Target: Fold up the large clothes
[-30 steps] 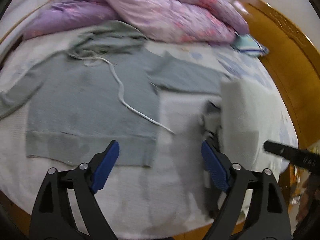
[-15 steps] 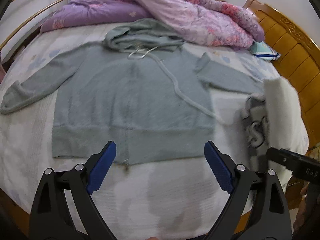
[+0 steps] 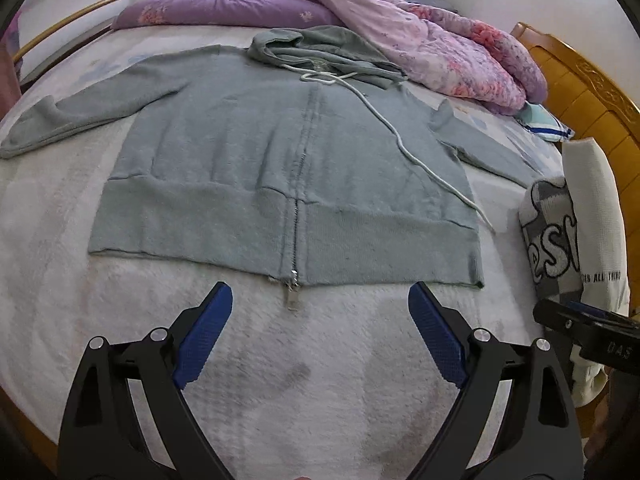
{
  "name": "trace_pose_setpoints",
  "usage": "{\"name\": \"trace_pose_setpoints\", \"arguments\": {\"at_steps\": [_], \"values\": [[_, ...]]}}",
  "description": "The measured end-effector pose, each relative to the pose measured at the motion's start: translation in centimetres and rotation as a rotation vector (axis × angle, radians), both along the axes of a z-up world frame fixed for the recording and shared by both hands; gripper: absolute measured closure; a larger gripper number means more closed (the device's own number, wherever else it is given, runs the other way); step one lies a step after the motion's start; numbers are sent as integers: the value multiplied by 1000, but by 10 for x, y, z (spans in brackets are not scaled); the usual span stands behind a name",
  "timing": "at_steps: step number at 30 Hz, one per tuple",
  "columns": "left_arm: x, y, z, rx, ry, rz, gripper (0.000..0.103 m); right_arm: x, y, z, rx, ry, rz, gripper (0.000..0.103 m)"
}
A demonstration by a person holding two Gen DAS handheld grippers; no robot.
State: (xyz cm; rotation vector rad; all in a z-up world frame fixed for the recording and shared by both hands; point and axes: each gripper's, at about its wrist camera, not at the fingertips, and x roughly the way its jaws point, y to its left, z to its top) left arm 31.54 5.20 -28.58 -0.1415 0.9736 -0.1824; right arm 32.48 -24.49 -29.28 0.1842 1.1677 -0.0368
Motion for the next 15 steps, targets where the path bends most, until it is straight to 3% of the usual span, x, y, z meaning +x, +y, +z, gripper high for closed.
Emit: {"name": "trace_pose_setpoints", "arguments": {"at_steps": [4, 8, 11, 15], "values": [[-16, -10, 11, 4, -61, -36, 13, -17, -3, 9, -8, -73, -16, 17], [-48, -19, 43, 29, -154, -65, 13, -51, 1, 36, -21, -157, -28, 15], [-82, -23, 76, 72, -213, -83, 9, -86, 6, 66, -15, -211, -59, 13], [-123, -20, 117, 71, -279, -88, 9, -132, 18, 118, -40, -321, -52, 9]]}}
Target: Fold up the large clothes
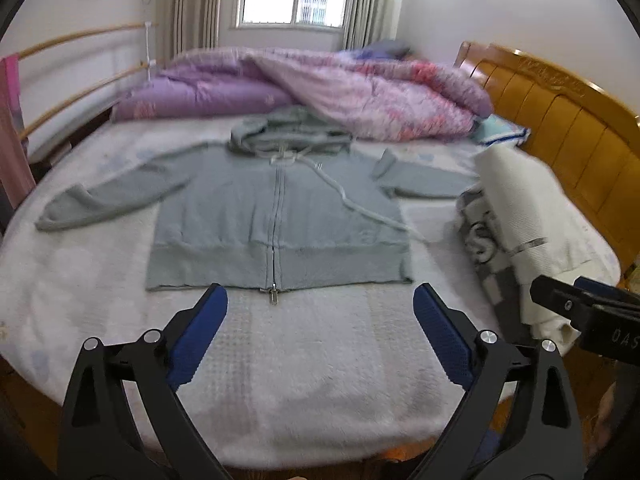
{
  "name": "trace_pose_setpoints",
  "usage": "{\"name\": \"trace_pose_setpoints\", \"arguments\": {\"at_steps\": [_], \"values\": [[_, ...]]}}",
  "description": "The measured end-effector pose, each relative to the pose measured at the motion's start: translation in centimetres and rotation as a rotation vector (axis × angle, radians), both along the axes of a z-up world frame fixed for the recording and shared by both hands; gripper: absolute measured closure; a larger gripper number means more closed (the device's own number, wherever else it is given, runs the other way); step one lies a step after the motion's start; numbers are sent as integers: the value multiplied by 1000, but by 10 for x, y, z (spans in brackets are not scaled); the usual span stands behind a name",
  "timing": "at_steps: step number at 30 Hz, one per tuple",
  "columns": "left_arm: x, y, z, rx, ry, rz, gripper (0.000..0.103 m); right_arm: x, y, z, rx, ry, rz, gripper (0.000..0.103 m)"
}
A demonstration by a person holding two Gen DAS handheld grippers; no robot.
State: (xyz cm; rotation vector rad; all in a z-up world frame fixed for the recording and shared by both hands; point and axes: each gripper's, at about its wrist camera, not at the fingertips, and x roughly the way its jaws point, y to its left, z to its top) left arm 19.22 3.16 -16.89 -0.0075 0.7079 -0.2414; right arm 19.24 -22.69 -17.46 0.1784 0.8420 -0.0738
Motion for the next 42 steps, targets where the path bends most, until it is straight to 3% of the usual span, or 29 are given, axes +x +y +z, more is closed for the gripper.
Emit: {"name": "trace_pose_setpoints", "arguments": {"at_steps": [8, 19, 31, 42], "values": [[-77, 21, 77, -11, -175, 35, 5, -76, 26, 72, -47, -174, 40, 8], [-157, 33, 137, -7, -319, 55, 5, -154, 44, 126, -107, -348, 54, 8], [-203, 27, 161, 8, -361, 37, 5, -201, 38, 147, -116, -437, 33, 8], [-222, 12, 170, 19, -388, 15, 5, -215, 30, 147, -115, -453, 16, 8]]}}
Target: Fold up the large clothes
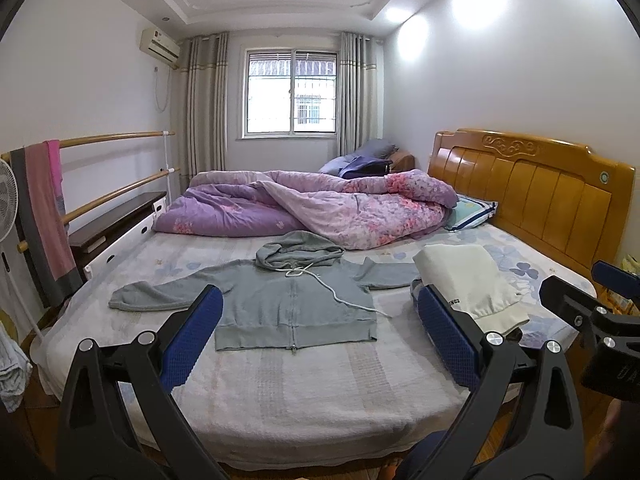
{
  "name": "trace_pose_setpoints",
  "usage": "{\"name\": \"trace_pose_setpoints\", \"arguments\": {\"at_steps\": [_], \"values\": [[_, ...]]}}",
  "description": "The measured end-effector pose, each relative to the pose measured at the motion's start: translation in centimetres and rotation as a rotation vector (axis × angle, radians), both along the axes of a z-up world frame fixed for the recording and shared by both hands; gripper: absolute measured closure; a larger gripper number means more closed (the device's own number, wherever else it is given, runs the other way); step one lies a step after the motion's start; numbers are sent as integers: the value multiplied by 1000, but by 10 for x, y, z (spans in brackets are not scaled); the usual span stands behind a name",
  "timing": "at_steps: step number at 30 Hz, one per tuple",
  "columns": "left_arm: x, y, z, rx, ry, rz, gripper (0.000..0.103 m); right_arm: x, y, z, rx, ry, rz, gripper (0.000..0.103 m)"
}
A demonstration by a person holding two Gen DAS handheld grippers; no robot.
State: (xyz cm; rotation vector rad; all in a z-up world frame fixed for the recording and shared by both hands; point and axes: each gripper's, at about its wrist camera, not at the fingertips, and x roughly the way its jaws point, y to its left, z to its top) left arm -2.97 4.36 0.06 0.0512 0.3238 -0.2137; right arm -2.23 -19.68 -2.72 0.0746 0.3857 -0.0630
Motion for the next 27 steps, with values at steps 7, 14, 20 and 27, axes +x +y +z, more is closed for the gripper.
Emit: {"name": "trace_pose_setpoints", "arguments": {"at_steps": [7, 14, 20, 27], "values": [[-3, -6, 1, 3, -7, -6, 5, -3, -4, 0, 6, -2, -5, 8], [-3, -9, 1, 3, -9, -11, 5, -5, -5, -1, 8, 1, -2, 8], [-4, -8, 2, 3, -12, -11, 5, -7, -7, -2, 11, 3, 0, 8], [-5, -10, 3, 10, -15, -13, 5, -6, -7, -3, 12, 6, 2, 8]]}}
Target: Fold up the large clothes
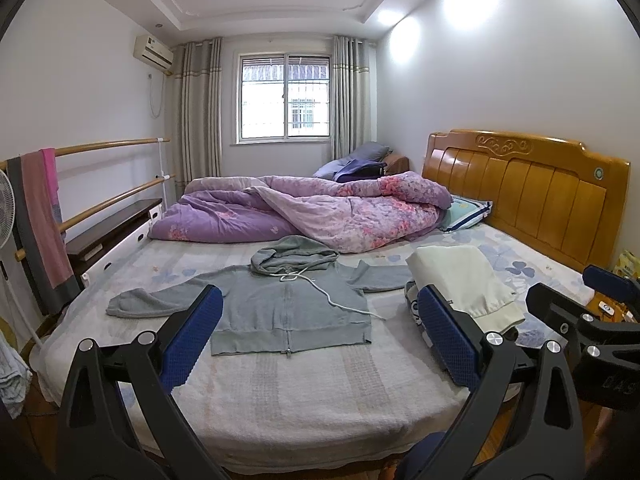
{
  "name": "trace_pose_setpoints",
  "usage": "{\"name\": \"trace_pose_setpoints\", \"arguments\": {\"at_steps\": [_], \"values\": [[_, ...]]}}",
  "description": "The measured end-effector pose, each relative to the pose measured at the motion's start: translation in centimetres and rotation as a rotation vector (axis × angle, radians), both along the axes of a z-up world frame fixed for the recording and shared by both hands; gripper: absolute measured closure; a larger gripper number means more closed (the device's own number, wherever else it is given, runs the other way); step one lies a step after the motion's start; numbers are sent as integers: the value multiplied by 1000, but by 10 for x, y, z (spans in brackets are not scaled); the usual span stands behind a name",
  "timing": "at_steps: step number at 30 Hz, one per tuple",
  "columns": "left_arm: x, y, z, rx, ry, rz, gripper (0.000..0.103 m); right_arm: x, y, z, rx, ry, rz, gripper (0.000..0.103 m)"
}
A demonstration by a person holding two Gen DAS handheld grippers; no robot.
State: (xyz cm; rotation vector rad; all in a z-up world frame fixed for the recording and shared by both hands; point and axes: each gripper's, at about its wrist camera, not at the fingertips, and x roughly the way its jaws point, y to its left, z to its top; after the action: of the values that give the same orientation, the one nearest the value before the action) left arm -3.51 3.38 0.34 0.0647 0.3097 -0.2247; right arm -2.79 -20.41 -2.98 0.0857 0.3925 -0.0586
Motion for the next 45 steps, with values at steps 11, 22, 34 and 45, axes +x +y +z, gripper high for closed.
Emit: {"name": "trace_pose_setpoints", "arguments": {"at_steps": [11, 22, 34, 45], "values": [[0, 1, 1, -4, -4, -2, 5, 1, -2, -1, 2, 6, 1, 8], [0, 3, 2, 4, -35, 11, 5, 4, -2, -3, 2, 11, 5, 8], [-1, 5, 1, 11, -35, 0, 5, 6, 0, -8, 3, 17, 6, 8], [-1, 4, 1, 11, -34, 1, 5, 5, 1, -8, 3, 19, 5, 8]]}}
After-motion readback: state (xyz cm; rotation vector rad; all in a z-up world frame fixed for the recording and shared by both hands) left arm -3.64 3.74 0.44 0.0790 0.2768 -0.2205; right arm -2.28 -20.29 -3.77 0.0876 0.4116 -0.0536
